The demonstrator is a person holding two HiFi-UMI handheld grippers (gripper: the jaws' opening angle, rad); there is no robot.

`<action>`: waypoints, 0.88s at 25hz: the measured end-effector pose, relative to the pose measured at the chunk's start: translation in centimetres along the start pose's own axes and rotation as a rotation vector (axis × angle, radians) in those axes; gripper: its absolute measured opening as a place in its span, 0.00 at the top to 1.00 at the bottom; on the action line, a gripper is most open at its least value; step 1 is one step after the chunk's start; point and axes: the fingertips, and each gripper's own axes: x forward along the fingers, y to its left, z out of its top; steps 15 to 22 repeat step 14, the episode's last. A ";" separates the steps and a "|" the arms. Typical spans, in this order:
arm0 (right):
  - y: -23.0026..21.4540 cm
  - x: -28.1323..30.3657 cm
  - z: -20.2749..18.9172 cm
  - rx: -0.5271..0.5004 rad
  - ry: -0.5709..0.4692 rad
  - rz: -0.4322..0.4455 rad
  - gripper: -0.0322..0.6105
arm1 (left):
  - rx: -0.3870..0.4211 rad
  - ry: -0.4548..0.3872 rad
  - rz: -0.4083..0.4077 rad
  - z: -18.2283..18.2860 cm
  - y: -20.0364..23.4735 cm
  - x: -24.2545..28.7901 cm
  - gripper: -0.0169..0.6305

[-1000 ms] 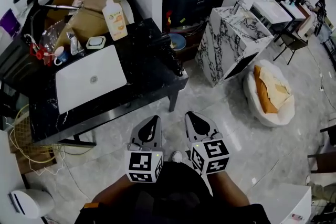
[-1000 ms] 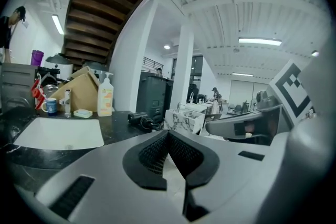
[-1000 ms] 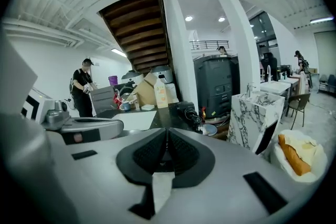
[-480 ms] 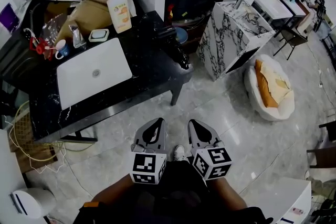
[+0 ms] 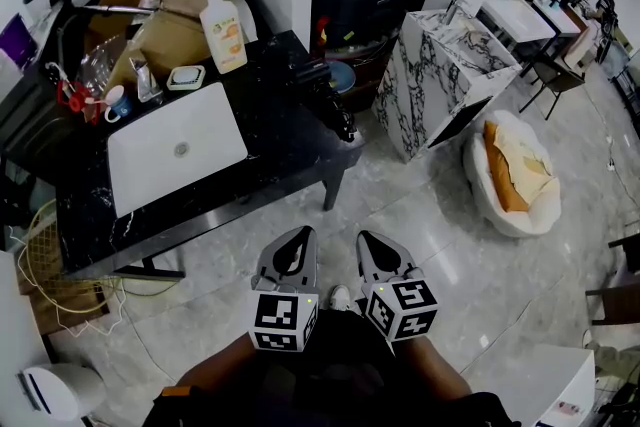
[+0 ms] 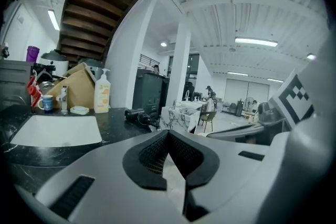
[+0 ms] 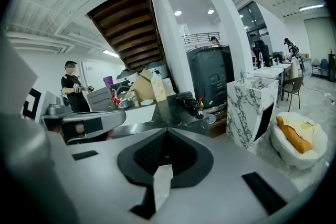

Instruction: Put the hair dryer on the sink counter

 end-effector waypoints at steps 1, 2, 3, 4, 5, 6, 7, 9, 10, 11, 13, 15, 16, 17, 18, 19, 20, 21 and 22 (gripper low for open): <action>-0.2 0.0 0.2 -0.002 -0.003 -0.001 0.93 | 0.001 -0.005 0.001 0.2 0.0 0.1 0.96; -0.3 0.0 0.4 -0.004 -0.008 -0.001 0.93 | 0.001 -0.010 0.002 0.4 -0.1 0.3 0.96; -0.5 0.0 0.7 -0.006 -0.013 -0.001 0.93 | 0.002 -0.015 0.003 0.6 -0.1 0.5 0.96; -0.6 0.1 0.9 -0.008 -0.018 -0.001 0.93 | 0.003 -0.020 0.004 0.8 -0.1 0.6 0.96; -0.8 0.1 1.0 -0.010 -0.023 -0.002 0.93 | 0.004 -0.025 0.004 1.0 -0.2 0.8 0.96; -1.0 0.1 1.1 -0.012 -0.026 -0.004 0.93 | 0.006 -0.030 0.003 1.2 -0.3 0.9 0.96; -1.2 0.0 1.2 -0.012 -0.029 -0.008 0.93 | 0.009 -0.035 0.001 1.4 -0.4 1.1 0.96; -1.6 -0.2 1.4 -0.011 -0.035 -0.015 0.93 | 0.013 -0.043 -0.004 1.7 -0.7 1.3 0.96; -1.8 -0.3 1.4 -0.011 -0.038 -0.017 0.93 | 0.014 -0.046 -0.006 1.8 -0.9 1.4 0.96; -1.9 -0.4 1.5 -0.013 -0.040 -0.019 0.93 | 0.015 -0.048 -0.008 1.9 -1.0 1.4 0.96; -2.2 -0.5 1.6 -0.016 -0.043 -0.021 0.93 | 0.015 -0.049 -0.009 2.0 -1.3 1.6 0.96; -2.3 -0.6 1.6 -0.017 -0.044 -0.021 0.93 | 0.015 -0.050 -0.010 2.0 -1.4 1.6 0.96; -2.3 -0.6 1.6 -0.017 -0.044 -0.021 0.93 | 0.015 -0.050 -0.010 2.0 -1.4 1.6 0.96; -2.3 -0.6 1.6 -0.017 -0.044 -0.021 0.93 | 0.015 -0.050 -0.010 2.0 -1.4 1.6 0.96; -2.3 -0.6 1.6 -0.017 -0.044 -0.021 0.93 | 0.015 -0.050 -0.010 2.0 -1.4 1.6 0.96; -2.3 -0.6 1.6 -0.017 -0.044 -0.021 0.93 | 0.015 -0.050 -0.010 2.0 -1.4 1.6 0.96; -2.3 -0.6 1.6 -0.017 -0.044 -0.021 0.93 | 0.015 -0.050 -0.010 2.0 -1.4 1.6 0.96; -2.3 -0.6 1.6 -0.017 -0.044 -0.021 0.93 | 0.015 -0.050 -0.010 2.0 -1.4 1.6 0.96; -2.3 -0.6 1.6 -0.017 -0.044 -0.021 0.93 | 0.015 -0.050 -0.010 2.0 -1.4 1.6 0.96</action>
